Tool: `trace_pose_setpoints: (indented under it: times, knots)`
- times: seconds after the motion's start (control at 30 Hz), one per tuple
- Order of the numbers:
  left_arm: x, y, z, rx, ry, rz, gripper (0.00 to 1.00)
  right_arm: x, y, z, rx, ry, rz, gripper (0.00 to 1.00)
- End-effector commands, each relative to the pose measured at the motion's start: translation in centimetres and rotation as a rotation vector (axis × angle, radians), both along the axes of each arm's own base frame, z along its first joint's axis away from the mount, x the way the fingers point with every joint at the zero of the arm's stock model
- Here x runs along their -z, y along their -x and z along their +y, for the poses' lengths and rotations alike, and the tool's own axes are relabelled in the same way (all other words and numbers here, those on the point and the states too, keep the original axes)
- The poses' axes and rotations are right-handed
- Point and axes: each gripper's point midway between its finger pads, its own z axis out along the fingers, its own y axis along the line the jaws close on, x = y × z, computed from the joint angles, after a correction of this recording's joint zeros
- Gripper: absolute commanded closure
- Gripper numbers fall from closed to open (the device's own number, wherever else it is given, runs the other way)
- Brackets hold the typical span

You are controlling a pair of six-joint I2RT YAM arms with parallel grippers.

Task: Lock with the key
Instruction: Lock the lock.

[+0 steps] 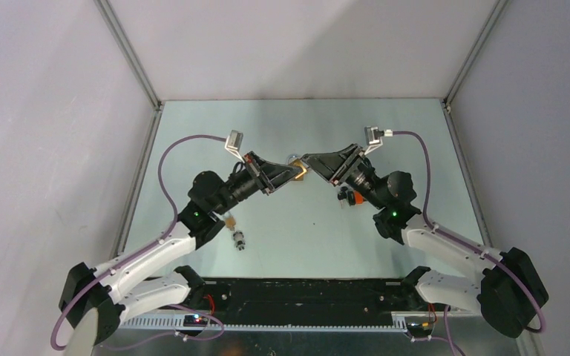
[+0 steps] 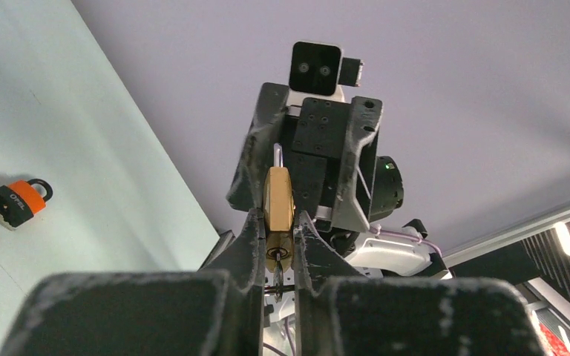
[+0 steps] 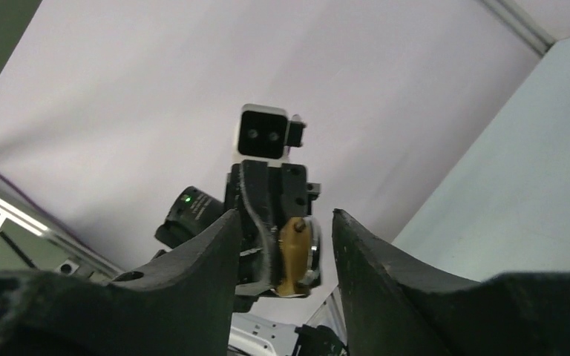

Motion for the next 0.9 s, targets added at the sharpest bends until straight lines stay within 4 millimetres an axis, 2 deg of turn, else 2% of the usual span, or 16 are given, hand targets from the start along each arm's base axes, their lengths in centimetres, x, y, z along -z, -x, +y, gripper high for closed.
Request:
trace_pose_setpoints:
  times: [0.0,0.2,0.3,0.37,0.4,0.43,0.5,0.57,0.77,0.87]
  knots:
    - [-1.6,0.7,-0.1,0.025,0.049,-0.036,0.91,-2.4,1.4,0.7,-0.050,-0.011,-0.116,0.54]
    - [-1.6,0.7,-0.1,0.022,0.045,-0.044,0.88,-1.9,1.6,1.2,-0.090,0.003,-0.109,0.76]
    - [-1.5,0.8,0.0,0.022,0.042,-0.054,0.83,-1.8,1.5,1.2,-0.090,0.003,-0.099,0.93]
    - [-1.6,1.1,0.2,0.021,0.043,-0.067,0.69,-2.0,1.3,1.0,-0.078,-0.003,-0.096,1.00]
    - [-1.4,1.1,0.3,0.015,0.037,-0.070,0.65,-2.1,1.2,0.9,-0.072,-0.004,-0.093,1.00]
    - [-1.6,1.2,0.6,0.011,0.040,-0.079,0.55,-2.2,1.1,0.6,-0.060,-0.006,-0.093,1.00]
    - [-1.3,1.5,0.9,0.003,0.035,-0.095,0.44,-2.5,1.0,0.2,-0.043,-0.008,-0.098,1.00]
    - [-1.1,1.7,1.2,-0.003,0.027,-0.115,0.38,-2.8,1.0,-0.2,-0.027,-0.008,-0.102,1.00]
    - [-0.6,2.1,1.7,0.007,-0.031,-0.196,0.37,-3.3,1.2,-1.0,-0.022,-0.006,-0.116,1.00]
    - [-0.6,1.9,2.2,0.007,-0.054,-0.222,0.57,-3.5,1.7,-1.1,-0.045,-0.001,-0.131,1.00]
